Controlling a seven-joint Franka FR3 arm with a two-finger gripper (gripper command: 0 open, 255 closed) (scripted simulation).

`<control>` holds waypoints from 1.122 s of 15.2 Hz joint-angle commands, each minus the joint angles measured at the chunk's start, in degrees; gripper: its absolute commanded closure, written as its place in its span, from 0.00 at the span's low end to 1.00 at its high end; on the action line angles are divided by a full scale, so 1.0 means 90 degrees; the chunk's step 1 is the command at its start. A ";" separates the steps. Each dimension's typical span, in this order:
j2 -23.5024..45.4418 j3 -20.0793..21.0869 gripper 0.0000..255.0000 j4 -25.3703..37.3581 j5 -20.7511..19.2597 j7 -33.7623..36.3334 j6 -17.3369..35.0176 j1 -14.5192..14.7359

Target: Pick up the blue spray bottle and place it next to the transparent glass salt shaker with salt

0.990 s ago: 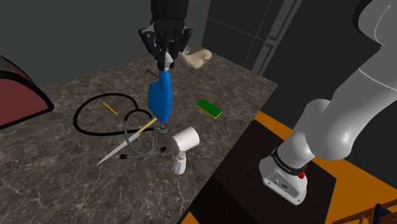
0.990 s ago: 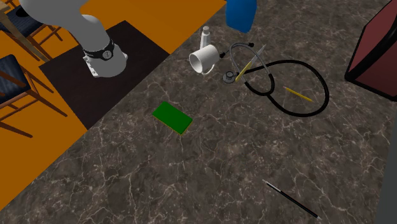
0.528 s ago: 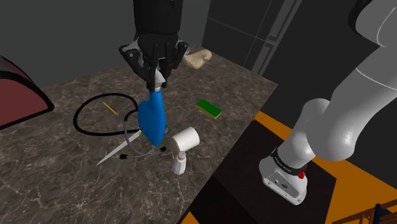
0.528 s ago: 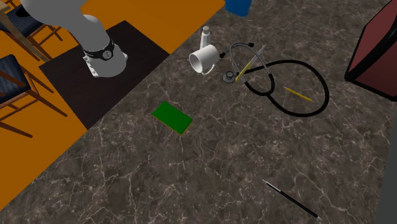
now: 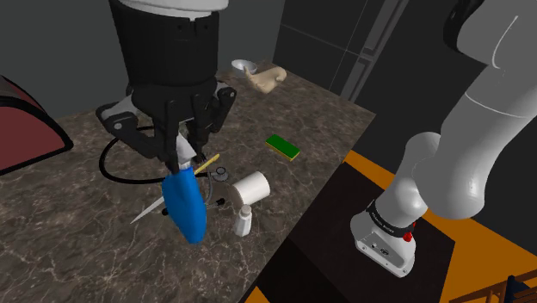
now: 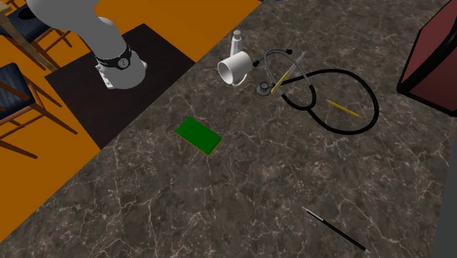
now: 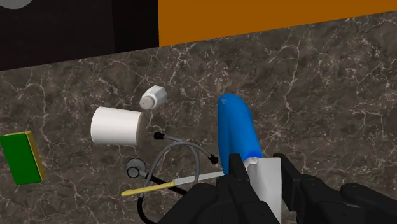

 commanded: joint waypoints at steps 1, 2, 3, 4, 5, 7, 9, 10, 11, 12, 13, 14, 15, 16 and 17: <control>0.0217 0.0106 1.00 0.0264 -0.0126 0.0291 -0.0084 0.0183; 0.0193 0.0099 1.00 0.0149 -0.0112 0.0283 0.0010 0.0174; 0.0171 0.0094 1.00 0.0037 -0.0099 0.0276 0.0104 0.0164; 0.0151 0.0091 1.00 -0.0072 -0.0089 0.0270 0.0196 0.0154; 0.0133 0.0088 1.00 -0.0179 -0.0079 0.0265 0.0288 0.0145; 0.0104 0.0082 1.00 -0.0384 -0.0064 0.0255 0.0468 0.0130; 0.0082 0.0077 1.00 -0.0581 -0.0053 0.0249 0.0646 0.0117; 0.0074 0.0074 1.00 -0.0675 -0.0049 0.0246 0.0734 0.0112; 0.0068 0.0072 1.00 -0.0768 -0.0047 0.0245 0.0822 0.0107; 0.0064 0.0070 1.00 -0.0858 -0.0045 0.0244 0.0909 0.0103; 0.0062 0.0067 1.00 -0.0947 -0.0045 0.0243 0.0995 0.0099; 0.0061 0.0066 1.00 -0.1033 -0.0045 0.0244 0.1081 0.0096; 0.0062 0.0064 1.00 -0.1118 -0.0047 0.0245 0.1166 0.0094; 0.0064 0.0062 1.00 -0.1200 -0.0049 0.0246 0.1251 0.0091; 0.0069 0.0060 1.00 -0.1281 -0.0053 0.0248 0.1335 0.0090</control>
